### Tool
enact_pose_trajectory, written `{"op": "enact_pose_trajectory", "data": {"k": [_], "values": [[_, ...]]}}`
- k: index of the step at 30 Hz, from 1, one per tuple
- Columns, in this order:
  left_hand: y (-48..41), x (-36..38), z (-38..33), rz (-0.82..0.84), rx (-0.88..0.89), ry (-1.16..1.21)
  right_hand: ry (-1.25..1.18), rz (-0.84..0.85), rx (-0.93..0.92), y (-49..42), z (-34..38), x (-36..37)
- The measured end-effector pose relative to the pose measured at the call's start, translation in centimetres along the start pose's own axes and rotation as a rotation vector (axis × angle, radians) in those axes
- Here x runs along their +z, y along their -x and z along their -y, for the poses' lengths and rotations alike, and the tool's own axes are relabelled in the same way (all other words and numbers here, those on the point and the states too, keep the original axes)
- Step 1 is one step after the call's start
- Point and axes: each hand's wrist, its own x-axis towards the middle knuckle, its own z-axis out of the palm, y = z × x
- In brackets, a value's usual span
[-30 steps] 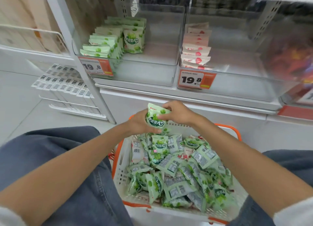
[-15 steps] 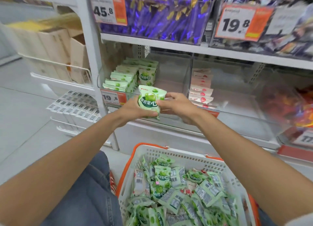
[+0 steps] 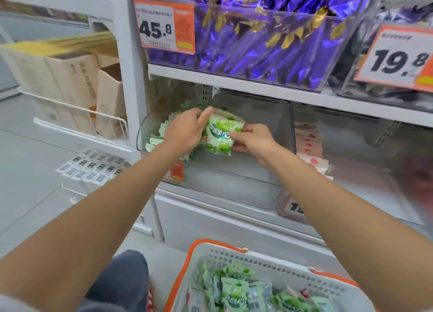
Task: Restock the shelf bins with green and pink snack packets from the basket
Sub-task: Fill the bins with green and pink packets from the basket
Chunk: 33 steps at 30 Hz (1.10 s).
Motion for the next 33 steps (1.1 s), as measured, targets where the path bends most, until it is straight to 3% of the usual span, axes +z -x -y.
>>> {"op": "enact_pose_trajectory", "data": {"k": [4,8,22,33], "values": [[-0.7,1.1,3.2,-0.042,0.041,-0.286,0.284,-0.143,0.01,-5.2,-2.7,1.6],[-0.6,1.9,4.3,-0.041,0.064,-0.271,0.514,-0.217,0.02,-7.6,-3.9,3.5],[-0.6,2.0,4.3,-0.029,0.04,-0.263,0.588,-0.26,0.091,-9.4,-6.0,5.8],[-0.2,1.8,3.7,-0.044,0.031,-0.297,0.652,-0.16,0.059,-7.9,-5.5,4.9]]}}
